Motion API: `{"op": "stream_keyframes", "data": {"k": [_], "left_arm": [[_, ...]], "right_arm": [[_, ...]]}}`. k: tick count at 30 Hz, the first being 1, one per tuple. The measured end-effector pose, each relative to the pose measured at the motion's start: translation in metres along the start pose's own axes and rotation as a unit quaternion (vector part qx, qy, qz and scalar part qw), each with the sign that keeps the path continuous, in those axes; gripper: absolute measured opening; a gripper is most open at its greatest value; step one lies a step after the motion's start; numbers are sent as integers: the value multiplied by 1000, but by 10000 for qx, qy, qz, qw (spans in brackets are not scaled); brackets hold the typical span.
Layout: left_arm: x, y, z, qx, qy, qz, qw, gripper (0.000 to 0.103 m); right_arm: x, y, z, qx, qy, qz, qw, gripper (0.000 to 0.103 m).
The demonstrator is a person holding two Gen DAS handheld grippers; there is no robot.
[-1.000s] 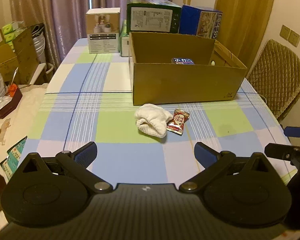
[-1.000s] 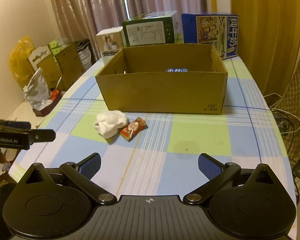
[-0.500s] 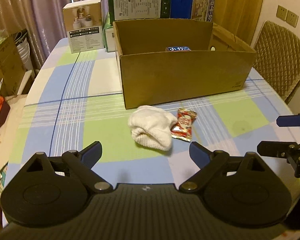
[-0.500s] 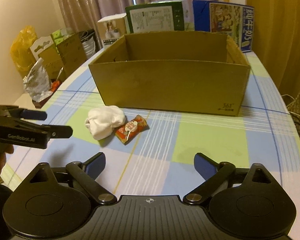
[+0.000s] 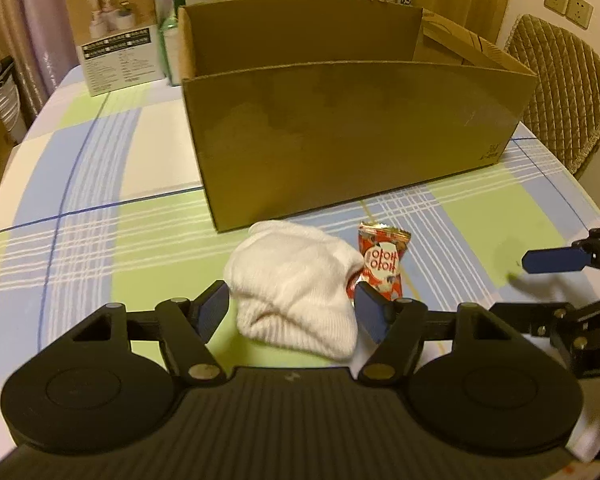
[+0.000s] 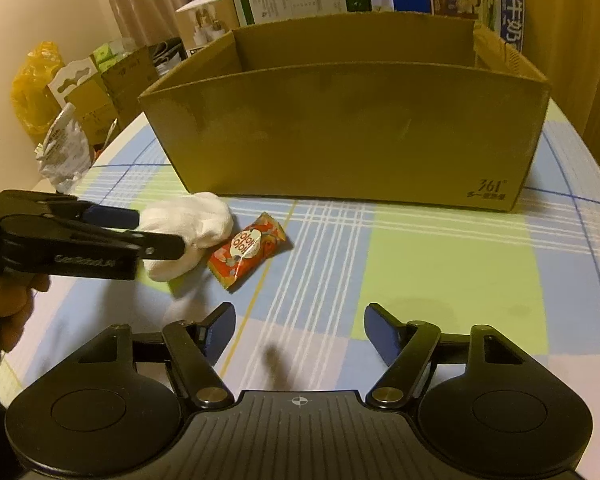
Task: Organize objects
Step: 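Grasp the white towel with the left gripper while the right grasps the red candy packet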
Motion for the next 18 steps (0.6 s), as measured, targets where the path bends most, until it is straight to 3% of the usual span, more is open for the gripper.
{"op": "stream_keyframes", "data": {"k": [2,7,9,12,18], "left_arm": [[8,-1,-1,7,-9,-4,10000,64],[12,-7,2,-143,36,113,9998,40],[8,-12,3,-242,86,53,9997,36],[4,-24,8,-475,157,-171,9986,35],[0,-33,15,-701,339,-114,9969,36]], "right_arm": [[5,0,-1,20,3,-23,10000,69],[17,-4,-5,6,-57,-69,10000,68],[23,-8,-7,26,-108,-107,9999,67],[32,-17,-10,18,-137,-188,9997,66],[58,-31,-18,47,-193,-210,9996,58]]}}
Point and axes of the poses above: each gripper's, at about its wrist camera, not at the fingertips, and x roughly the way its jaws point, y to its right, z to its underside, the point moved 2 cm from there along x, roughly the way its jaws point, and after that the axes turned 6 degrees about x, right-handed, at the moved point
